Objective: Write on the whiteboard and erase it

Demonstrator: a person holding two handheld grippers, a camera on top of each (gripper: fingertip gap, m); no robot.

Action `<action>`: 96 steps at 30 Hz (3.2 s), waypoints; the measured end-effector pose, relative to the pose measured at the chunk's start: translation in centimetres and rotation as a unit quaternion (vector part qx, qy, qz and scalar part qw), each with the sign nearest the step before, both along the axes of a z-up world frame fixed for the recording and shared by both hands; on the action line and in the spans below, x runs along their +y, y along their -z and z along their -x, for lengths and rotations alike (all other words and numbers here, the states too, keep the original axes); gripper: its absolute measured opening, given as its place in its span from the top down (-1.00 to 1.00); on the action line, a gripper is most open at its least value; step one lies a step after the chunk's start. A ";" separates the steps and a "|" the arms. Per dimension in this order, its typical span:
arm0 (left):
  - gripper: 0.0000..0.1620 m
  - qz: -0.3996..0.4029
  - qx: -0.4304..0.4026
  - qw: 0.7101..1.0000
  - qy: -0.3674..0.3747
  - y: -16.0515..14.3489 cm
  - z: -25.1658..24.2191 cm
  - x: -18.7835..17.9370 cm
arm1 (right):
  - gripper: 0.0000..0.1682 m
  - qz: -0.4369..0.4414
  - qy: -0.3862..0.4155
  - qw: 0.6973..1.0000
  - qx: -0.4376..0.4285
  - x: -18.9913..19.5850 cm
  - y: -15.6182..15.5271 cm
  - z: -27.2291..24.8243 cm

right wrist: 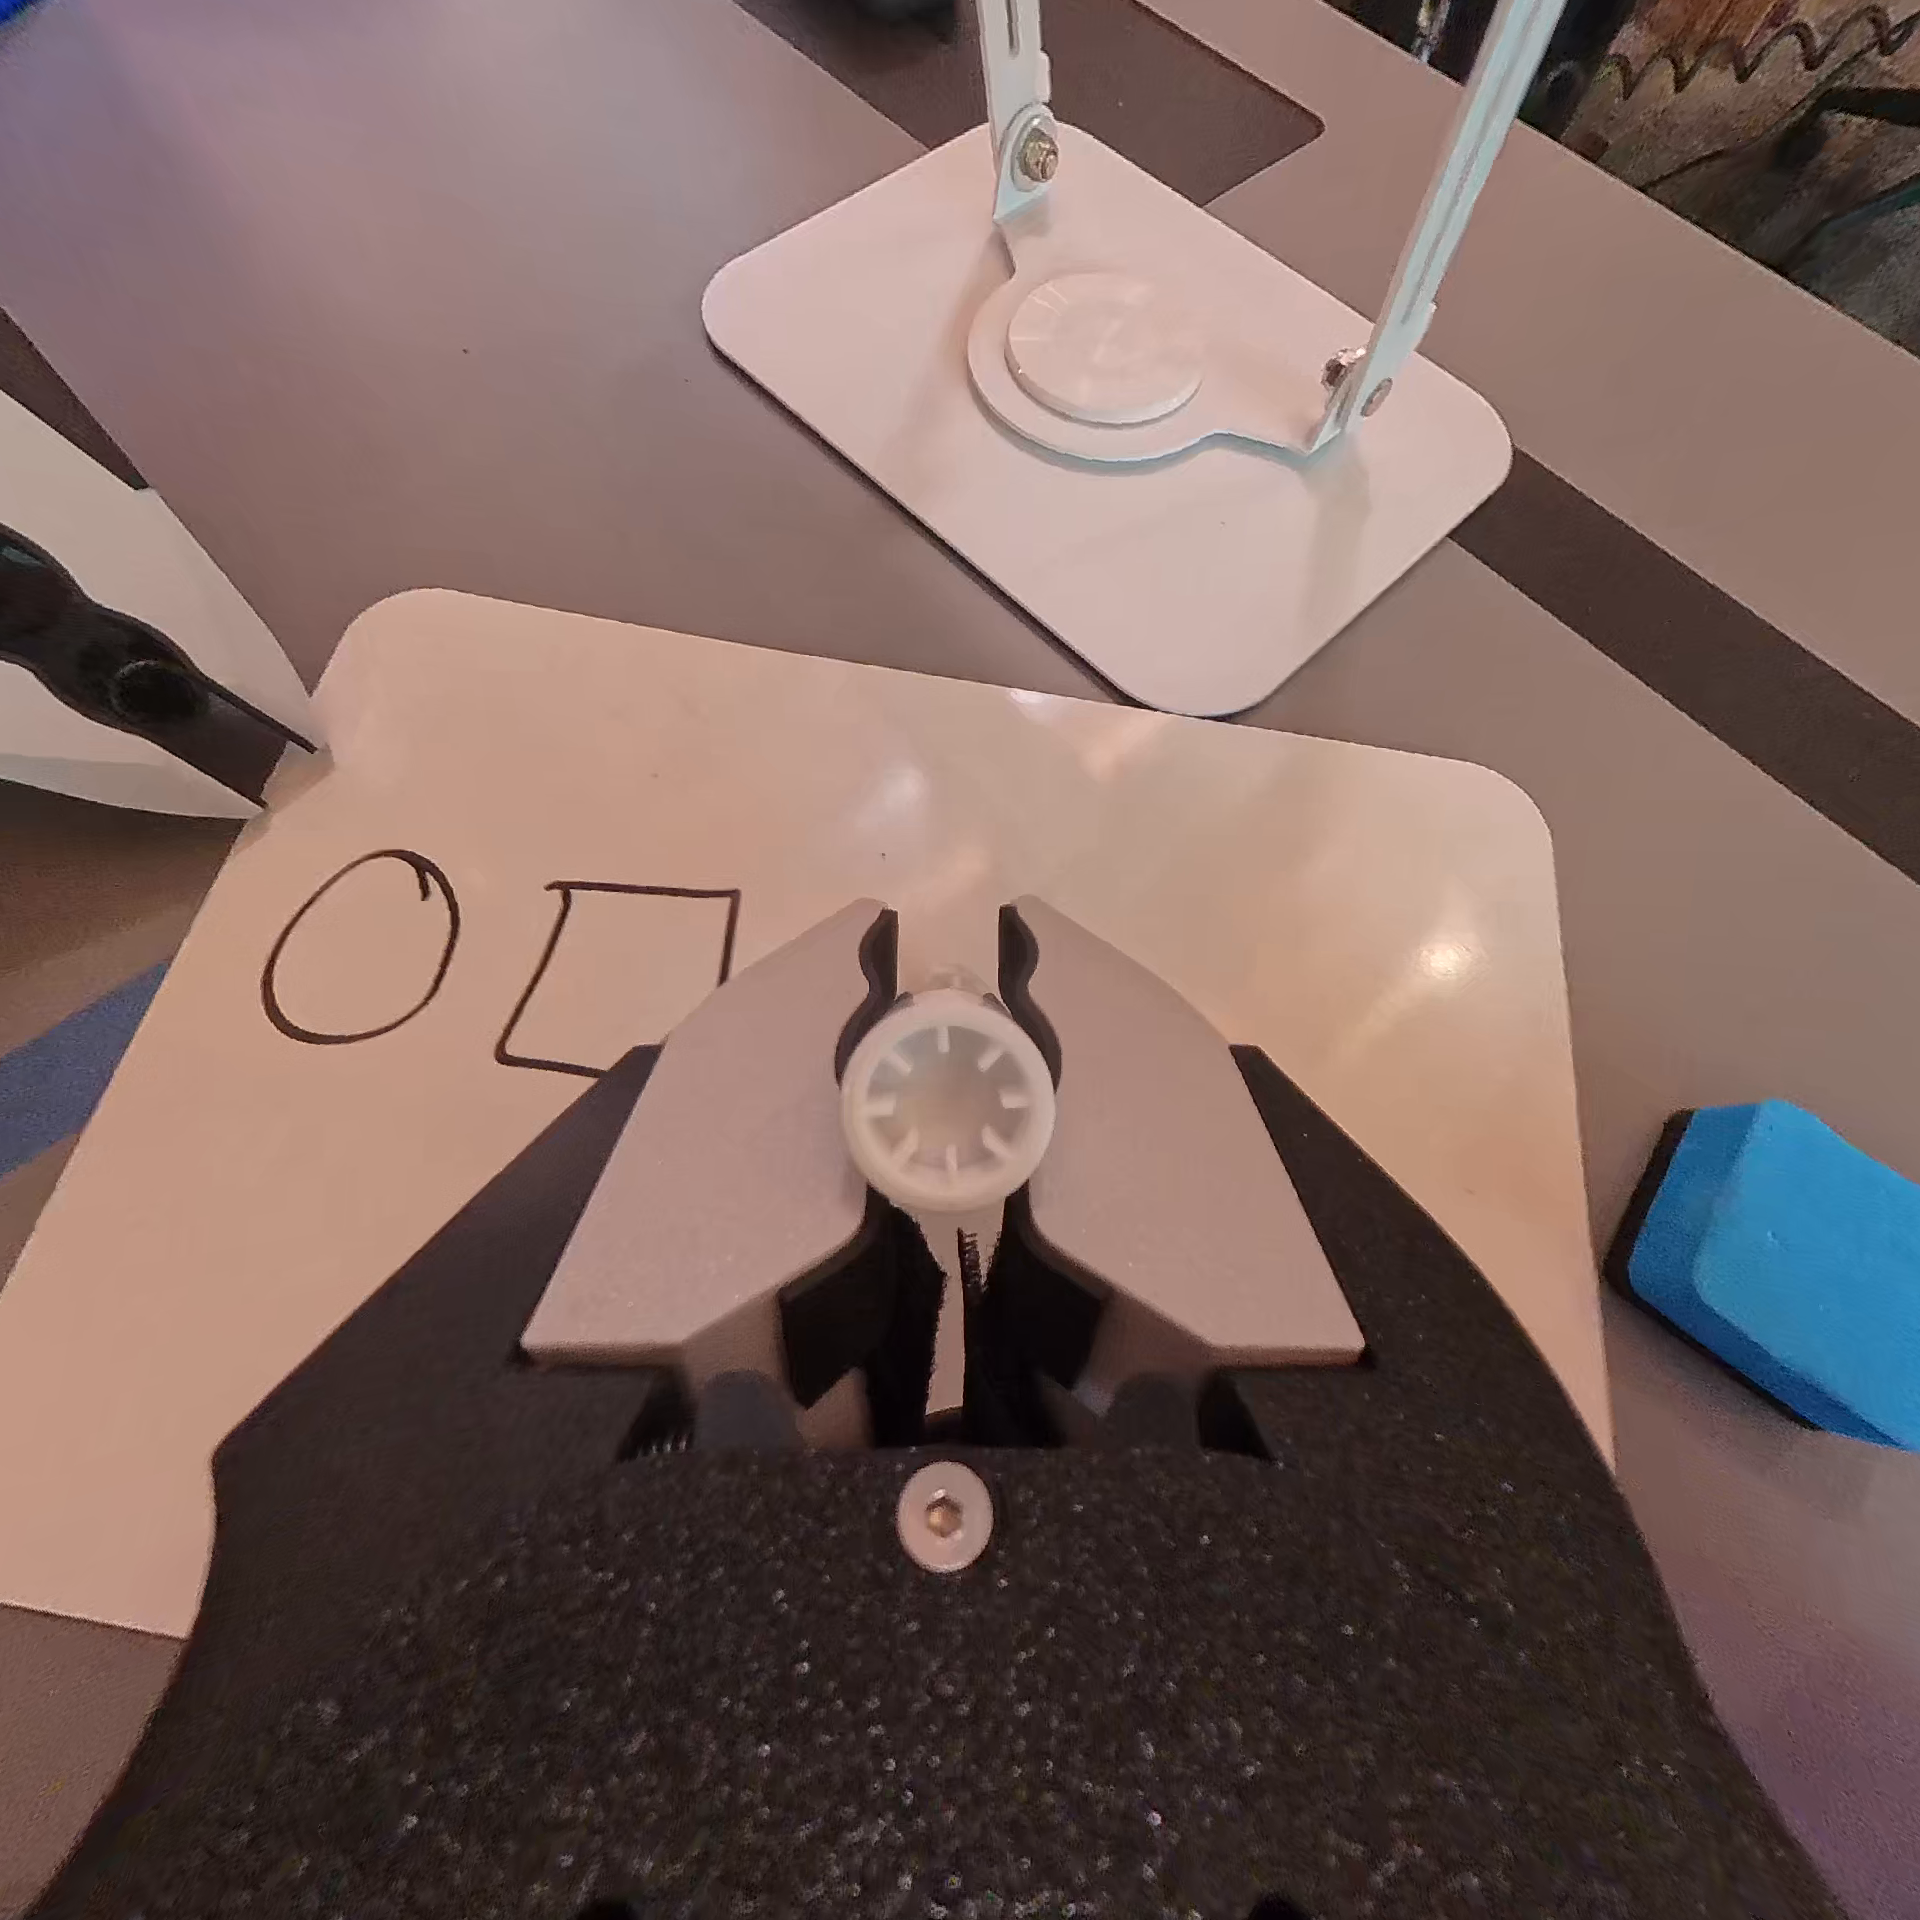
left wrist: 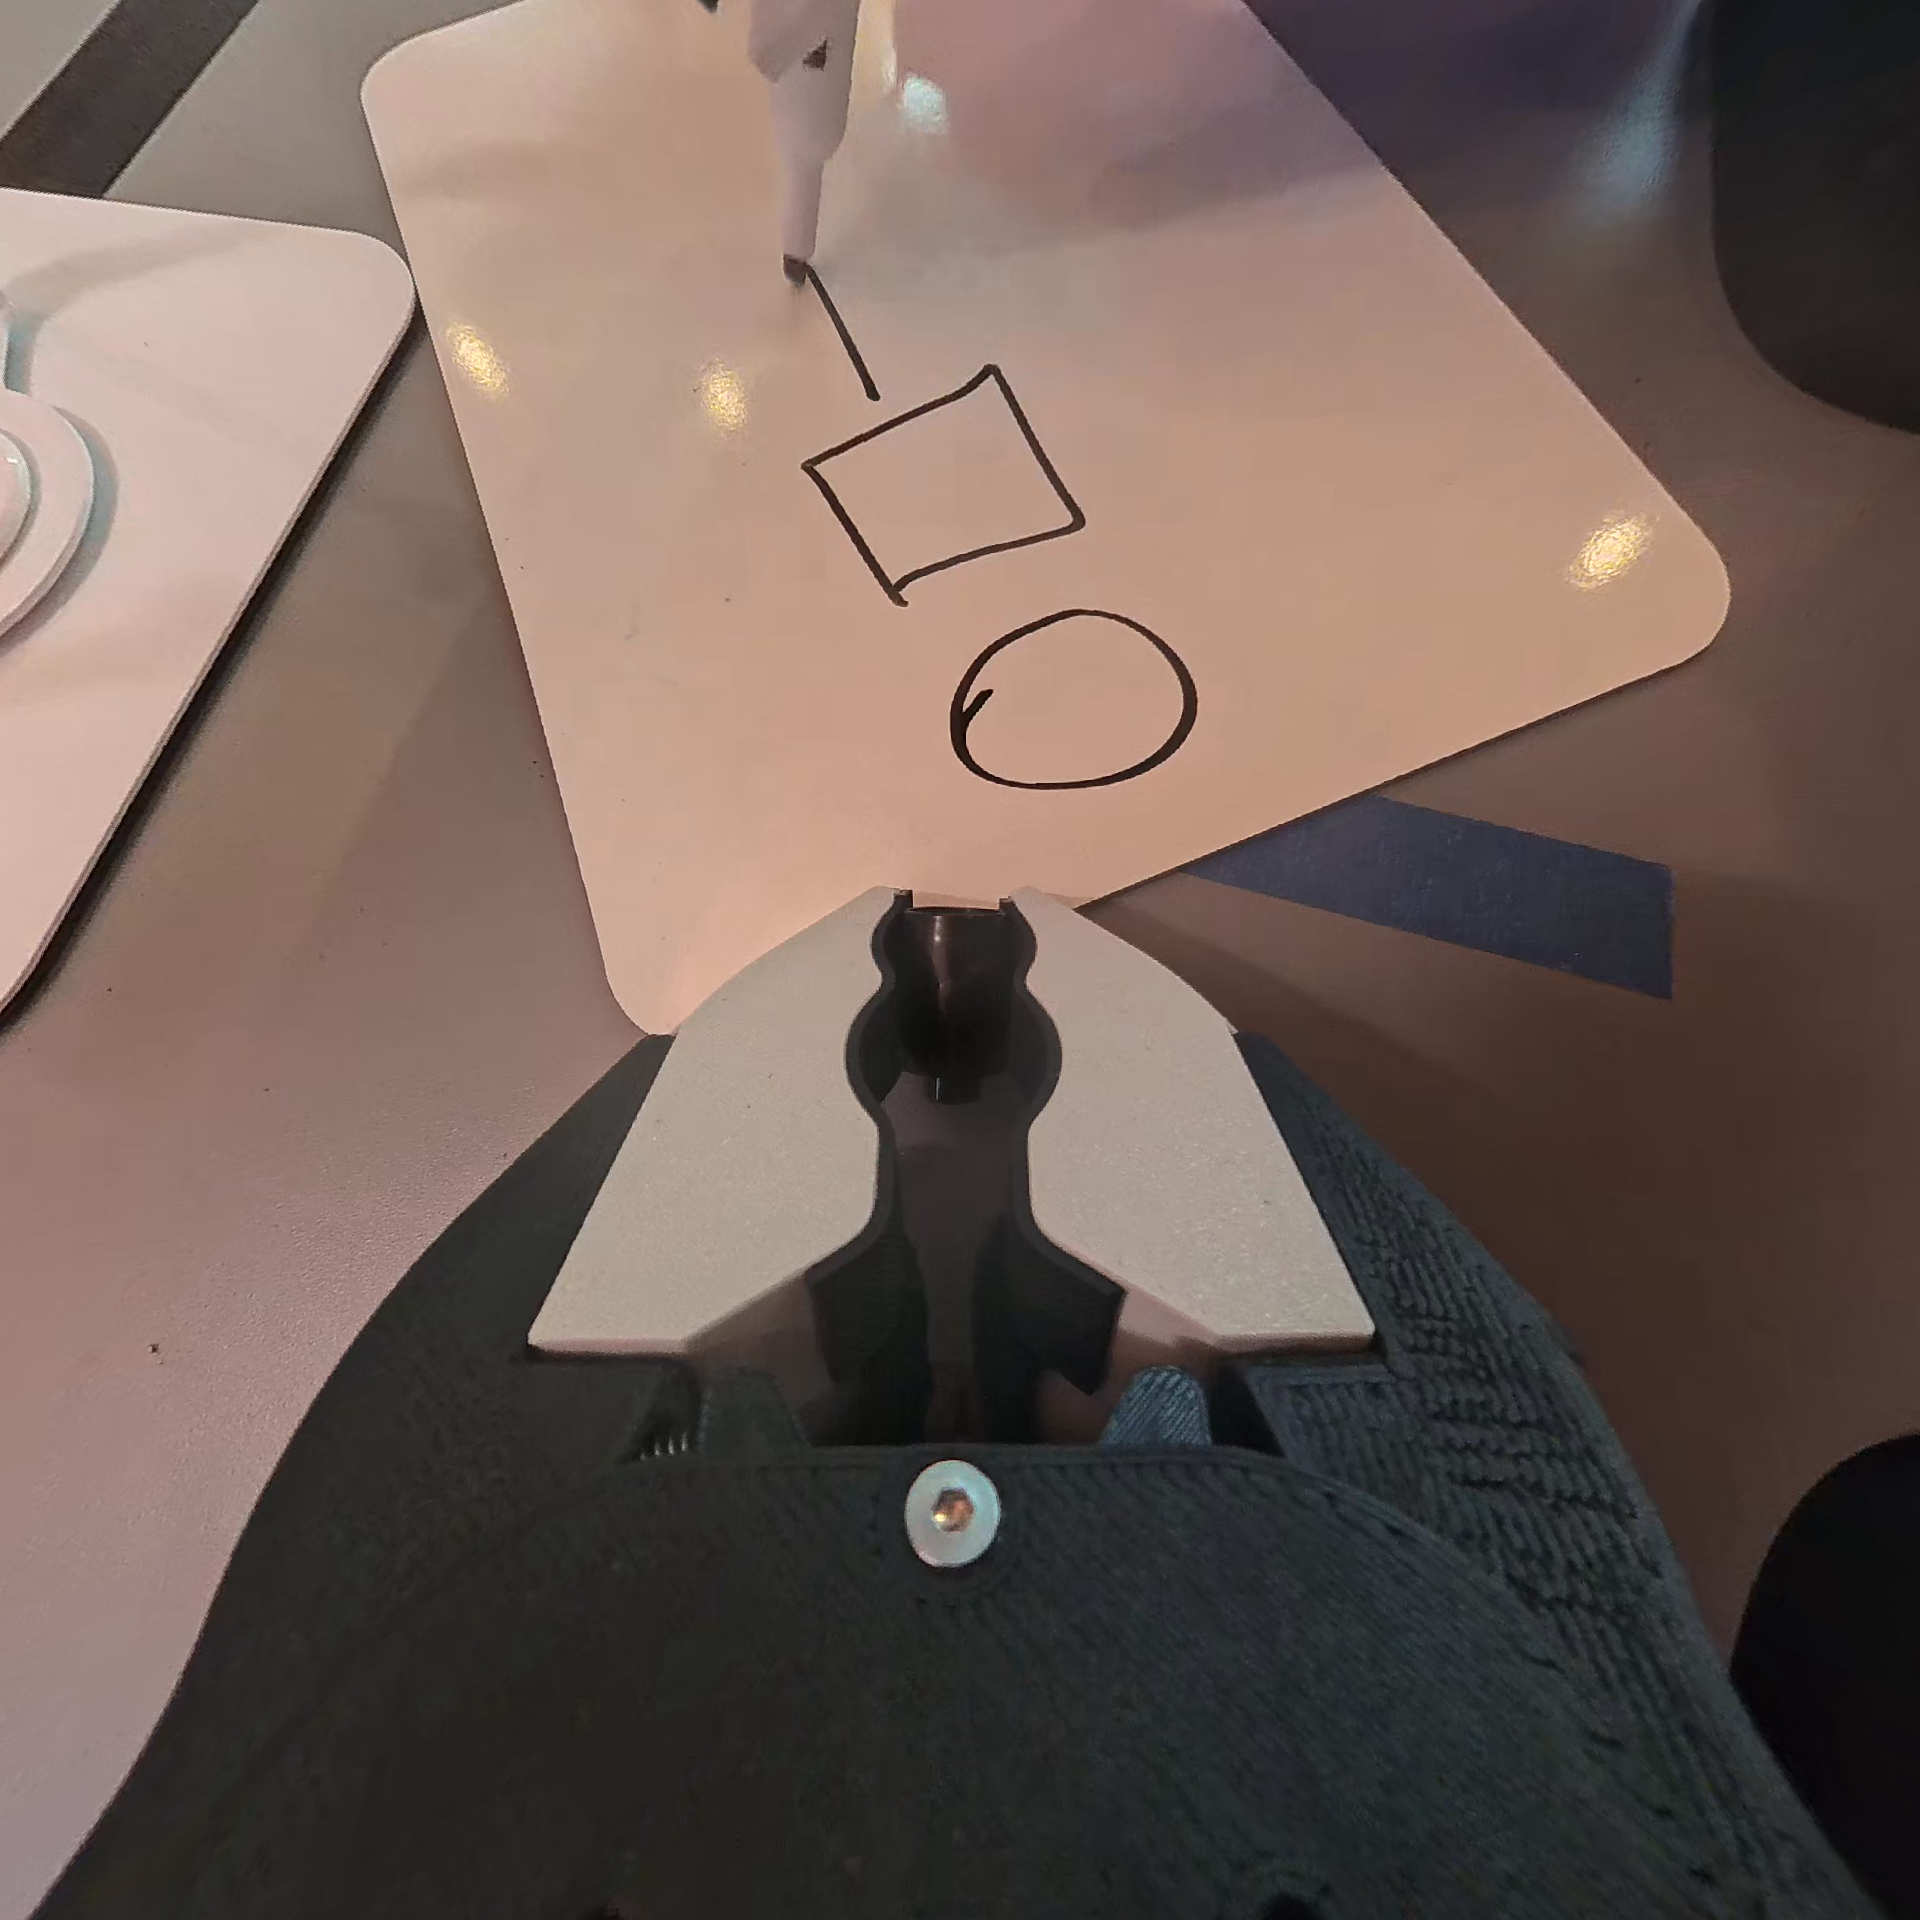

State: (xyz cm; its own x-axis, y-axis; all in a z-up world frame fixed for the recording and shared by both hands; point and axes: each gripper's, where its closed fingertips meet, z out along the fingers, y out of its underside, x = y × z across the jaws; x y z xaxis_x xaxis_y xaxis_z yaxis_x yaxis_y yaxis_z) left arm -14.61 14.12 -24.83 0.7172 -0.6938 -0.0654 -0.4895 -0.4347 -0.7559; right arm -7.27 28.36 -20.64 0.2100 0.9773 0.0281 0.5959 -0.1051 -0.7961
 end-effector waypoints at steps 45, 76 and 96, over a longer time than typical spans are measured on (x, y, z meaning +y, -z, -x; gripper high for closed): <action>0.80 0.000 0.000 1.000 0.001 0.0 0.0 0.0 | 0.77 0.018 0.038 0.999 -0.014 3.8 0.1 -0.3; 0.80 -0.001 0.001 1.000 0.001 0.0 0.0 0.0 | 0.77 0.026 0.080 0.996 -0.020 5.5 0.2 -2.9; 0.80 -0.002 0.002 1.000 0.001 0.0 0.0 0.1 | 0.77 0.033 0.043 0.998 -0.040 1.7 0.2 -2.8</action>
State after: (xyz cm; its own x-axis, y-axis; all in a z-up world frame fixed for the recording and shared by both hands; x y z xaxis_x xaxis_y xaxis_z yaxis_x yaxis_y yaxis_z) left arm -14.65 14.18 -24.87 0.7152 -0.6954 -0.0700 -0.4929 -0.4309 -0.7559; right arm -4.44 30.11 -20.88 0.2923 0.9562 -0.0147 0.6445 -0.2083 -0.7357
